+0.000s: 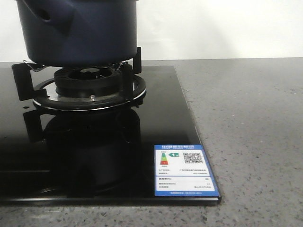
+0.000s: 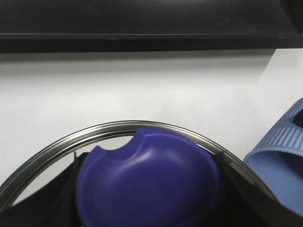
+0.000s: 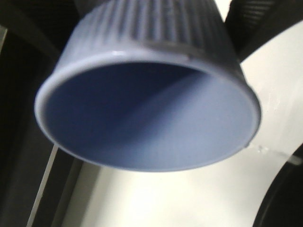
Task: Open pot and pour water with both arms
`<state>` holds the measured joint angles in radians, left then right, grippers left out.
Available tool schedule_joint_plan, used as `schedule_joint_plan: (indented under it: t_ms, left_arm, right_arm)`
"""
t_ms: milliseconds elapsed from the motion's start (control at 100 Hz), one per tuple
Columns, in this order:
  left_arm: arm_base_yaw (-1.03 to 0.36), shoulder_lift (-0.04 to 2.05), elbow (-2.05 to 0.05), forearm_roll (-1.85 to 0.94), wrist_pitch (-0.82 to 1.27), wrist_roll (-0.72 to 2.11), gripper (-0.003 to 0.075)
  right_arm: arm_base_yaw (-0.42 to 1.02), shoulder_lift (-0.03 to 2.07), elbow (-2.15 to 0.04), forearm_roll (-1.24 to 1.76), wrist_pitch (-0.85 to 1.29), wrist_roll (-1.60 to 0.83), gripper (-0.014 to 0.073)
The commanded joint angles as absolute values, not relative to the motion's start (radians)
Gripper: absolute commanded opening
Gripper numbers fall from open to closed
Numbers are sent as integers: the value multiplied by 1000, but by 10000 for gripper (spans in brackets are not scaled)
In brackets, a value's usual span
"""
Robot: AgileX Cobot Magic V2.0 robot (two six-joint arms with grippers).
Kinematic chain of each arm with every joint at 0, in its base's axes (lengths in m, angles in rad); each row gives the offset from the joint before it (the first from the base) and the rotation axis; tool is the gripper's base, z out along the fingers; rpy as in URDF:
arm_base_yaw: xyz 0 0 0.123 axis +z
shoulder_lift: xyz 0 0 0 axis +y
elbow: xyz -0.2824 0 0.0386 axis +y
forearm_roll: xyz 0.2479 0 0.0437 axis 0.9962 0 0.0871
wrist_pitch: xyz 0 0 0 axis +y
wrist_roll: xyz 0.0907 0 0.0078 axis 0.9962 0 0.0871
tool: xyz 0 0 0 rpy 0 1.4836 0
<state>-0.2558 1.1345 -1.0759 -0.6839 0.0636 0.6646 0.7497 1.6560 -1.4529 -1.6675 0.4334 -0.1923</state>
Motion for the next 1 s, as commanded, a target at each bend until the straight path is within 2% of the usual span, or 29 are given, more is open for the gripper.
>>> schedule_joint_plan:
  t_ms: [0, 110, 340, 610, 790, 990]
  left_arm:
    - [-252, 1105, -1113, -687, -26, 660, 326]
    - [-252, 1105, -1113, -687, -26, 660, 326]
    - [-254, 1105, -1113, -687, -17, 660, 326]
    - [-289, 1105, -1113, -693, 0, 660, 326]
    - [-351, 1105, -1113, -693, -23, 660, 326]
    - [-375, 1105, -1113, -693, -27, 660, 326]
  right_arm:
    - [754, 1612, -1492, -1717, 467, -193, 384]
    - [754, 1612, -1492, -1707, 470, -126, 384]
    - [754, 1612, -1492, -1668, 557, 319, 384]
    - [751, 1566, -1492, -1461, 683, 638, 384]
    - [666, 1450, -1441, -1345, 677, 940, 384]
    - [502, 1254, -1191, -1352, 539, 1194, 384]
